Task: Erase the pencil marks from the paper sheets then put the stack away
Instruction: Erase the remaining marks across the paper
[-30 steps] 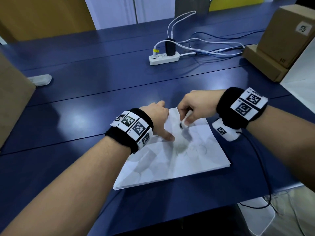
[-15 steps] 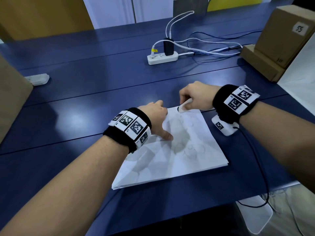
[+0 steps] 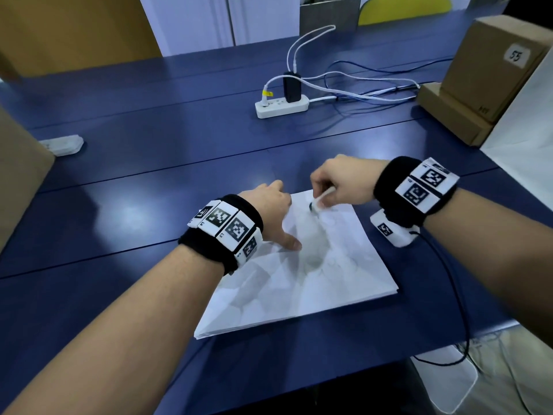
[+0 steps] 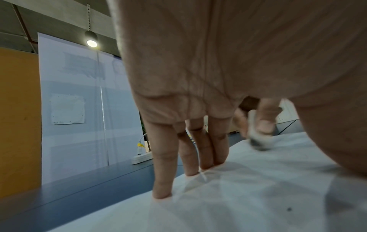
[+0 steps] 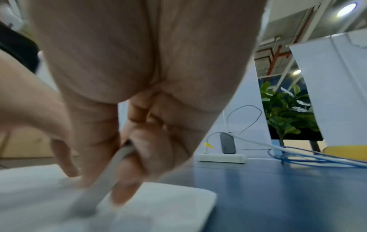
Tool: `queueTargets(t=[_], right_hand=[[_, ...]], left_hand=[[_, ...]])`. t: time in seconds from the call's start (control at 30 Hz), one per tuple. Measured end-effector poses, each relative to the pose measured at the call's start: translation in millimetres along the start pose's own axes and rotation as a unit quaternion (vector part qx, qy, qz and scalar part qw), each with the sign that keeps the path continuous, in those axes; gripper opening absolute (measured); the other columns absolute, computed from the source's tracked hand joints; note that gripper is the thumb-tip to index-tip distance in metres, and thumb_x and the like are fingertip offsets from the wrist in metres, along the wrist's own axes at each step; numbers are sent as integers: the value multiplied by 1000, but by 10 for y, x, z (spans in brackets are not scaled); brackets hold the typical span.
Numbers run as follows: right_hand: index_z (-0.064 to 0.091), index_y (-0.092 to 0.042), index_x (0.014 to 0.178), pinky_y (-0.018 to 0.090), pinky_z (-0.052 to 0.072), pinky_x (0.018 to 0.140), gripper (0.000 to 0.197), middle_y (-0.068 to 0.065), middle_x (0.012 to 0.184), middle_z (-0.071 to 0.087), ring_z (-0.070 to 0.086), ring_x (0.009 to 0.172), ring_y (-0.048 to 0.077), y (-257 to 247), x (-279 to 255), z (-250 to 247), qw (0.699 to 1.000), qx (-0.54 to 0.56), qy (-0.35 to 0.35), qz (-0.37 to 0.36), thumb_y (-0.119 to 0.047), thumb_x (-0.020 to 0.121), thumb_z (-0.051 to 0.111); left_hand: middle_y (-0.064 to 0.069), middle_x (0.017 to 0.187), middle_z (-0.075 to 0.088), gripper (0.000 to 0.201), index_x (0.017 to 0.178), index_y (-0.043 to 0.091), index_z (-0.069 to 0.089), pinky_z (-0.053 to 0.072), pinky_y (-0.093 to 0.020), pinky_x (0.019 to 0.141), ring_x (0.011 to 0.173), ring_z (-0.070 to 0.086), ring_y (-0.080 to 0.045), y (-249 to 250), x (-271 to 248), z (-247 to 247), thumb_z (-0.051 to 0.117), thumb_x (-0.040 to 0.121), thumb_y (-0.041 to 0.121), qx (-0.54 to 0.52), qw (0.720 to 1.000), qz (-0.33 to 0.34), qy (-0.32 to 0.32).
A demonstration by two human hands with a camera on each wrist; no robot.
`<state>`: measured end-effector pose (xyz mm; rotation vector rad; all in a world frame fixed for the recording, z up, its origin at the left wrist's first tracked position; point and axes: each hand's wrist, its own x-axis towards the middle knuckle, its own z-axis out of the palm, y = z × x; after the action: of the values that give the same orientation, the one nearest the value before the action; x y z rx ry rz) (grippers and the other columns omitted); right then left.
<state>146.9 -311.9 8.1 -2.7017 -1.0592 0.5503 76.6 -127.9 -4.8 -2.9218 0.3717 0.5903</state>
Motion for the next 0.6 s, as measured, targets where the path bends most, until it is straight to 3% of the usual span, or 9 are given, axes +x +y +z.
queueTargets(t=[0.1, 0.23, 0.3, 0.4, 0.47, 0.53, 0.6], right_hand=[[69, -26, 81, 33, 51, 69, 14, -2, 75, 72, 66, 73, 20, -72, -81, 40, 995, 10, -101, -20, -34, 78, 80], [69, -19, 88, 34, 52, 77, 9, -2, 88, 72, 65, 91, 22, 15, 85, -9, 999, -16, 34, 19, -26, 83, 72], [68, -18, 87, 32, 49, 74, 11, -2, 87, 70, 64, 90, 22, 28, 87, -28, 998, -11, 55, 26, -27, 85, 72], [65, -27, 78, 30, 48, 67, 13, -6, 73, 68, 63, 72, 17, -33, -63, -9, 998, 0, -56, -6, -28, 81, 78], [66, -31, 77, 33, 51, 67, 14, -4, 74, 70, 64, 70, 18, -94, -126, 21, 993, -3, -120, -21, -31, 79, 80], [69, -29, 82, 31, 50, 69, 10, -6, 77, 70, 65, 77, 18, -89, -83, 19, 996, -13, -79, -25, -31, 79, 79], [68, -21, 88, 27, 44, 64, 10, -9, 78, 64, 60, 81, 19, -47, 0, -16, 1000, -31, 6, 0, -28, 83, 74]], left_hand=[[-2, 119, 43, 90, 129, 17, 53, 49, -39, 78, 109, 47, -24, 1, 5, -1, 70, 63, 76, -1, 1000, 1, 0], [-2, 119, 43, 90, 129, 16, 53, 49, -39, 80, 109, 47, -24, 13, 9, -19, 70, 64, 75, 4, 1000, 3, 2], [-2, 119, 43, 91, 129, 16, 53, 50, -40, 81, 109, 47, -24, 11, 3, -22, 71, 63, 75, 0, 1000, 1, 0], [-1, 119, 43, 92, 130, 17, 53, 51, -41, 83, 109, 47, -24, 9, 6, -17, 71, 62, 75, -3, 1000, -3, -1], [-1, 118, 42, 90, 128, 17, 54, 51, -42, 84, 109, 47, -24, 7, 6, -14, 71, 62, 75, -4, 1000, -6, -3], [-1, 119, 42, 89, 128, 17, 54, 51, -41, 83, 109, 47, -24, 16, 10, -10, 71, 63, 75, -6, 1000, -7, -1], [-2, 118, 42, 90, 128, 16, 53, 50, -41, 82, 108, 47, -24, 23, 9, -13, 70, 63, 76, -2, 1000, -7, 0]])
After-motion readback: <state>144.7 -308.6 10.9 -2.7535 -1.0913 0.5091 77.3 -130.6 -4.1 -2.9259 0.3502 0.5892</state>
